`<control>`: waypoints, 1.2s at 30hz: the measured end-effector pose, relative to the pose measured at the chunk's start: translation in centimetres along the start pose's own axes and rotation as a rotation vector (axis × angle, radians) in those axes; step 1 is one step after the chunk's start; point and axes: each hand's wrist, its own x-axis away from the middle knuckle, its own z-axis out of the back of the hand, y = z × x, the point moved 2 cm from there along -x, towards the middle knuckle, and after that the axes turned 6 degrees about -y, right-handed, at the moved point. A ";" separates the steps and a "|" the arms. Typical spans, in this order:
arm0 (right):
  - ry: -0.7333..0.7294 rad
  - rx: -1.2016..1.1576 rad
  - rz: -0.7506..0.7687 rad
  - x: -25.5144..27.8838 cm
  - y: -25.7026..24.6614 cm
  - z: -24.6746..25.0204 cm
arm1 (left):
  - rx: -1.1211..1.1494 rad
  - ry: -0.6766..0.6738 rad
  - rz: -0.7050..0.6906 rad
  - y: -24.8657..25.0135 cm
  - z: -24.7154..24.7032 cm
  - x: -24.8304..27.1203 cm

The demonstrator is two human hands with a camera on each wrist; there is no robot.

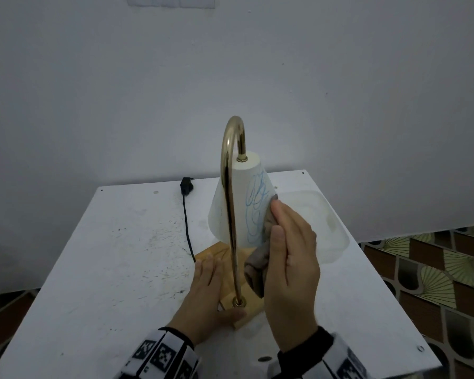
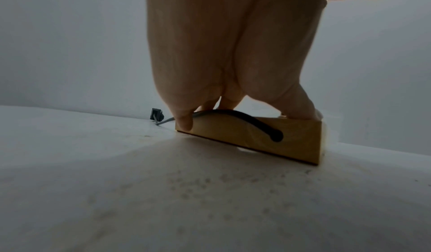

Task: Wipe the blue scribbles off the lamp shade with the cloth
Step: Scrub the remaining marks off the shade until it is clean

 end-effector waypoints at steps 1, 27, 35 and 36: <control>0.001 0.010 0.015 0.5 0.1 0.1 | -0.010 -0.002 0.009 0.0 0.0 0.0; -0.014 -0.097 -0.152 -0.5 1.2 1.6 | 0.077 -0.022 -0.126 -1.5 2.3 -1.2; -0.038 -0.107 -0.048 -1.2 -0.9 1.1 | 0.101 0.095 -0.097 -1.6 0.4 -1.9; -0.042 -0.088 -0.028 -0.9 -1.0 1.1 | 0.106 0.104 -0.108 -1.8 0.3 -2.0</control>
